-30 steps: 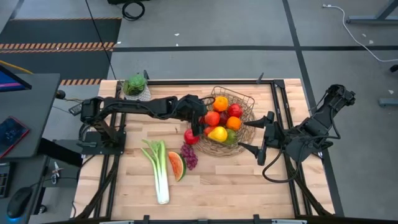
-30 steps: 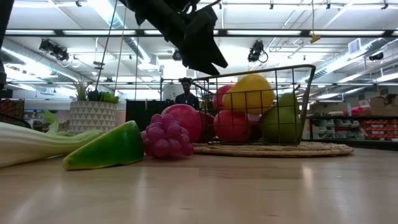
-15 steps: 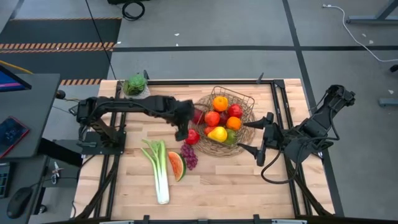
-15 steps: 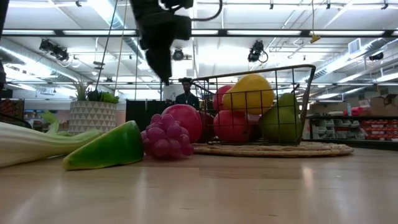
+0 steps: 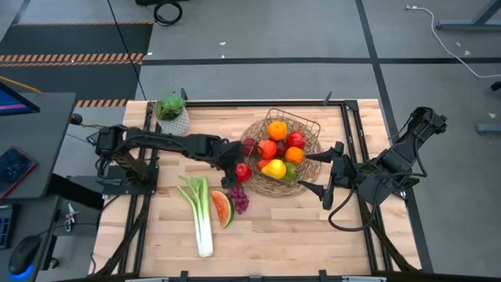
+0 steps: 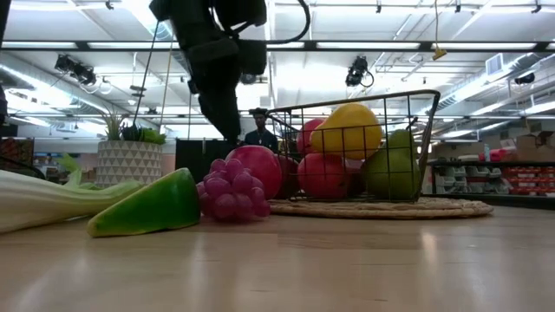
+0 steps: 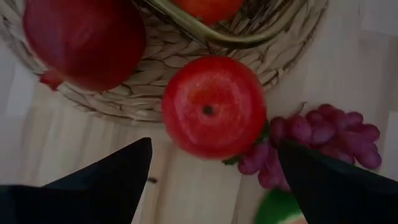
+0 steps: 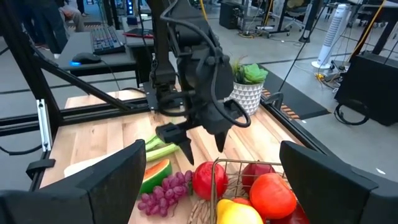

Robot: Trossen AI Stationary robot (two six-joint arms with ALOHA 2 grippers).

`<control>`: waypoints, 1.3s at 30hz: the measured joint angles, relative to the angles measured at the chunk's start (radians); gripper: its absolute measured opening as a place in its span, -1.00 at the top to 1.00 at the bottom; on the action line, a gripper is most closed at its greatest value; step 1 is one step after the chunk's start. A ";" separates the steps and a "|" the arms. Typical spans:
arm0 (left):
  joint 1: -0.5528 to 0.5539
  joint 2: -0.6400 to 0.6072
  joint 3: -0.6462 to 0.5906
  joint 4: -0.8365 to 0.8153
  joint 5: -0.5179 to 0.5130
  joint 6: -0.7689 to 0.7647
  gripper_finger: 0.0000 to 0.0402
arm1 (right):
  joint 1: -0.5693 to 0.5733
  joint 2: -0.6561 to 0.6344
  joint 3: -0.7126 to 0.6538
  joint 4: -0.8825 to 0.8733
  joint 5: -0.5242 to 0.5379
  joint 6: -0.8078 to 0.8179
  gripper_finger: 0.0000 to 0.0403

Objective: Build produce basket
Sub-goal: Put the red apple into the gold wire basket

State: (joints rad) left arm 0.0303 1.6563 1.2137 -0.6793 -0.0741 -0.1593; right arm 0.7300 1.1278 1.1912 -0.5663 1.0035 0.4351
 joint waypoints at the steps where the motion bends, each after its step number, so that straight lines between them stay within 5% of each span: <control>1: 0.000 0.001 -0.015 0.028 0.000 -0.012 -0.77 | 0.000 0.000 0.000 0.000 0.000 0.000 -0.85; 13: -0.001 0.024 -0.161 0.325 0.006 -0.066 -0.77 | 0.000 0.000 0.000 0.006 0.000 -0.008 -0.85; 23: -0.001 0.056 -0.180 0.410 0.006 -0.051 -0.77 | 0.000 0.001 0.000 0.016 0.000 -0.018 -0.85; 39: -0.001 0.052 0.015 0.166 0.011 0.015 -0.59 | 0.000 0.001 0.000 0.014 -0.002 -0.019 -0.85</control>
State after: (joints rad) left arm 0.0291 1.7081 1.2282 -0.5131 -0.0630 -0.1448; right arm 0.7300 1.1286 1.1912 -0.5522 1.0016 0.4164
